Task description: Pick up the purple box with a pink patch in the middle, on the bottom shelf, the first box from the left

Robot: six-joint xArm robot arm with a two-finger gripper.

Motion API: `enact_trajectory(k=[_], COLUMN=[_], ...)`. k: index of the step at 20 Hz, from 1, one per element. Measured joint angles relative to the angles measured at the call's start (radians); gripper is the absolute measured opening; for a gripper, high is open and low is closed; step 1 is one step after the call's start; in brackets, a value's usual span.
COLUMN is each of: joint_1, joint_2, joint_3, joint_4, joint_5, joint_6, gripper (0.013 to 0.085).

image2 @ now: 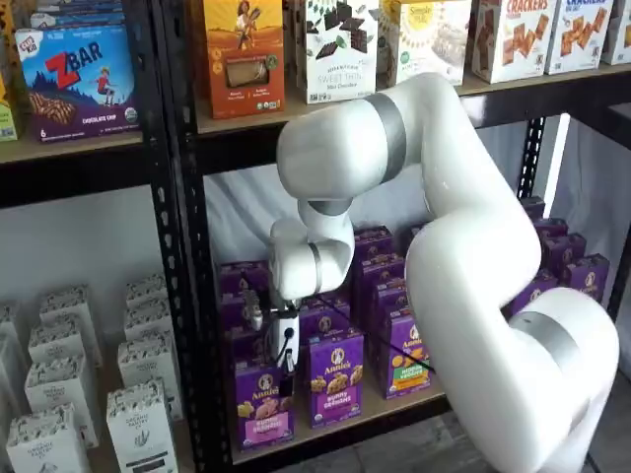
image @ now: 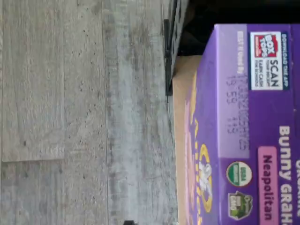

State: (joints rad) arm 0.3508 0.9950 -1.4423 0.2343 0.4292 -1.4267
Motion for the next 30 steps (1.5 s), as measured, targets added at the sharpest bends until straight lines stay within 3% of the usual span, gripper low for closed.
enact_trajectory(k=[6,10,18,24,30], joint_1=[-0.004,-0.007,0.000,0.008,0.013], joint_2=[0.003,0.004,0.011,0.020,0.028], joint_3=[-0.001,-0.005,-0.008,-0.013,-0.016], joint_4=[-0.001,-0.015,0.014,0.008,0.013], joint_5=[0.001,0.013,-0.007,-0.023,-0.038], joint_6=[-0.003,0.008,-0.013,0.000,0.000], gripper=[0.0650,0.0650,0.0650,0.0650,0.0530])
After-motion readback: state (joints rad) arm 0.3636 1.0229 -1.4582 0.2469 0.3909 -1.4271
